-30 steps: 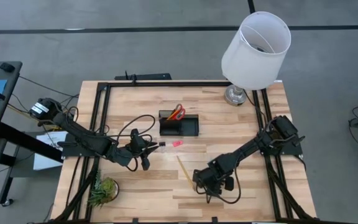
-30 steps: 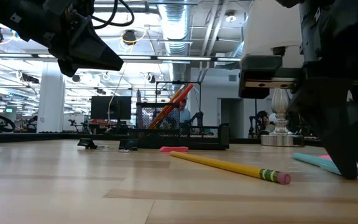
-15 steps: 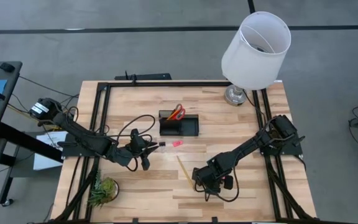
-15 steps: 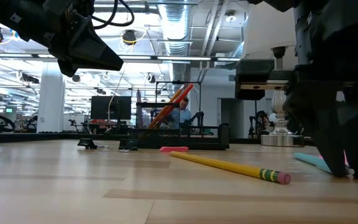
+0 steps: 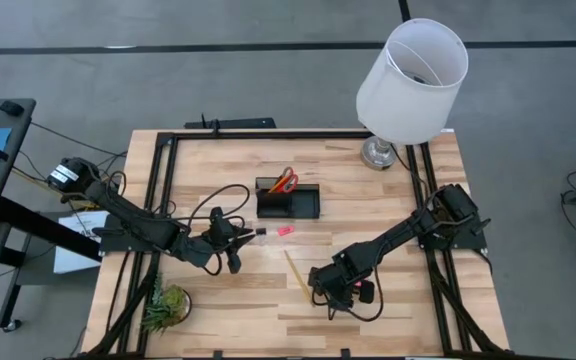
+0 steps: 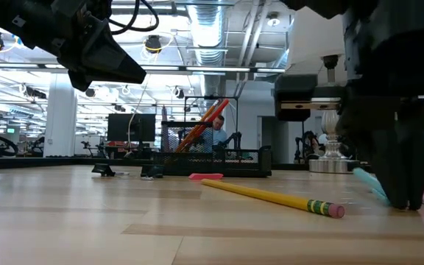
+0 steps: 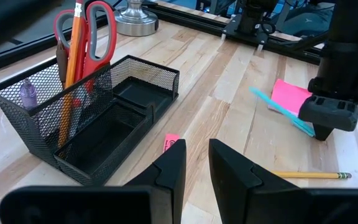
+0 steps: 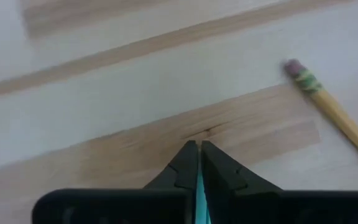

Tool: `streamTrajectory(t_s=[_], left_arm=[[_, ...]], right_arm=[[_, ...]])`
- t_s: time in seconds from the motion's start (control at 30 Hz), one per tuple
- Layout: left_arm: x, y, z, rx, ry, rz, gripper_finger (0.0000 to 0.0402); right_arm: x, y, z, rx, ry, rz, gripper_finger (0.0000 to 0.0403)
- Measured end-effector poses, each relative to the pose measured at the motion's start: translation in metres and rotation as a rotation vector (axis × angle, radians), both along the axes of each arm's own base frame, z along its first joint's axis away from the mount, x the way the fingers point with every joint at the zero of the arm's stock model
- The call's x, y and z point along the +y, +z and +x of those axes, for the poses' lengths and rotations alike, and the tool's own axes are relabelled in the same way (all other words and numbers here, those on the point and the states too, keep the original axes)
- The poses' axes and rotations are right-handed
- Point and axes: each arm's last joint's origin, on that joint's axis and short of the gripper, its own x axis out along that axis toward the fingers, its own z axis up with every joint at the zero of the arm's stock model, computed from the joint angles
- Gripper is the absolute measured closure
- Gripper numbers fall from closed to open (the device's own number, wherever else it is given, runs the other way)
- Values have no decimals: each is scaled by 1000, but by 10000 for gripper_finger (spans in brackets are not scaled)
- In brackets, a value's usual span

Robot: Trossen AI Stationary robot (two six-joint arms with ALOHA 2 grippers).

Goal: Pick and place office supplies into organizer
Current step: Put the blue pen into the top left compartment of the black desk organizer

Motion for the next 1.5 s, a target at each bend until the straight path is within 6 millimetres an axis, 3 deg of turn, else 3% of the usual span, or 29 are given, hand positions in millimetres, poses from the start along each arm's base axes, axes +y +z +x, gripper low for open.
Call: streamTrajectory(t_s=[0.23,0.4,0.5,0.63,0.77,0.9,1.03,1.13,1.27,1.37,1.5], left_arm=[[0,1,0,-9,2,-8,340],[0,1,0,-13,1,-11,340],[0,0,0,-9,7,-15,340],[1,0,0,-17,28,-13,340],[1,1,0,-35,54,-29,340],[1,1,0,-46,72,-55,340],[2,0,0,-47,81,-74,340],[1,0,0,-44,70,-80,340],[-1,-3,2,-25,10,-93,340],[-7,-15,10,20,-59,-43,340],[-14,-48,25,98,-120,96,340]], right_arm=[[-6,18,21,-133,-154,42,400],[-23,59,29,-278,-260,-5,401],[-39,98,34,-415,-339,33,401],[-70,158,28,-629,-467,137,402],[-117,217,14,-879,-682,270,402],[-171,250,-5,-1028,-880,339,402],[-209,250,-15,-879,-969,588,402],[-220,234,-8,-722,-947,750,403],[-218,199,8,-574,-944,756,403],[-211,180,20,-512,-946,735,403],[-200,181,24,-528,-895,719,403]])
